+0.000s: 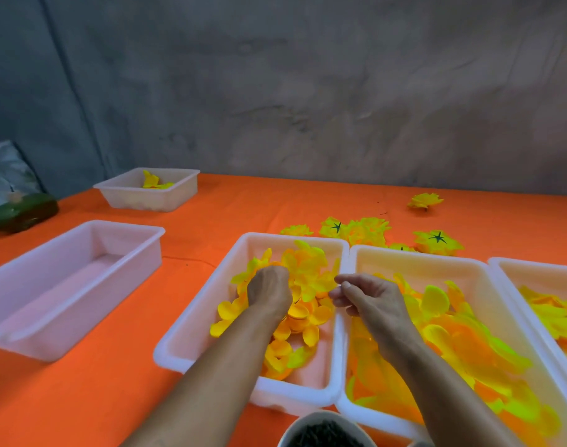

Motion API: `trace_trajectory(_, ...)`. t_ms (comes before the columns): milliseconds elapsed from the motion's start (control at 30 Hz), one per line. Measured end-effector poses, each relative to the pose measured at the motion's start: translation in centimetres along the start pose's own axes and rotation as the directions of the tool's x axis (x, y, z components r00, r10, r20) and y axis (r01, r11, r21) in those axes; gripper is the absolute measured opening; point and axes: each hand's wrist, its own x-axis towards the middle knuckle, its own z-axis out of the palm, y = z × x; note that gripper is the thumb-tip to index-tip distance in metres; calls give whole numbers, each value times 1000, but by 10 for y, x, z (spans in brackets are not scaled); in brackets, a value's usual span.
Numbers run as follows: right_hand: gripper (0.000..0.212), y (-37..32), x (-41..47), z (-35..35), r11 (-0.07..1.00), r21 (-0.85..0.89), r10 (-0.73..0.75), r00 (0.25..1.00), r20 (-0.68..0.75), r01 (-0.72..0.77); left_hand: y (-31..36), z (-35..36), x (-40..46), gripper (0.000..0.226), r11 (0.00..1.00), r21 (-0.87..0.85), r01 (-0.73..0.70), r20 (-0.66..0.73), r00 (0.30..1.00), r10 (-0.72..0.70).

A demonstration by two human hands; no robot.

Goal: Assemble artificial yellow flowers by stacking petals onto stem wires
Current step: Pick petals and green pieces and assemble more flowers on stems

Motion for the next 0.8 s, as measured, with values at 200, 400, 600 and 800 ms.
trace_trajectory(200, 19, 3, 3, 1, 997, -77, -29, 1000, -3, 28, -16, -9, 3, 21, 974, -221, 55, -247, 963, -111)
trace_trajectory(400, 18, -7, 28, 12, 902, -418, -105, 994, 41, 113, -15, 0, 4, 47, 978, -165, 124, -154, 977, -150)
trace_trajectory(600, 19, 5, 31, 24, 821, -542, -210, 978, 5, 179, -12, 11, 9, 38, 995, -99, 21, 116, 993, -10)
trace_trajectory(800, 18, 11, 31, 21, 803, -542, -275, 961, 31, 247, -13, 1, 13, 18, 940, -337, 50, 85, 996, -23)
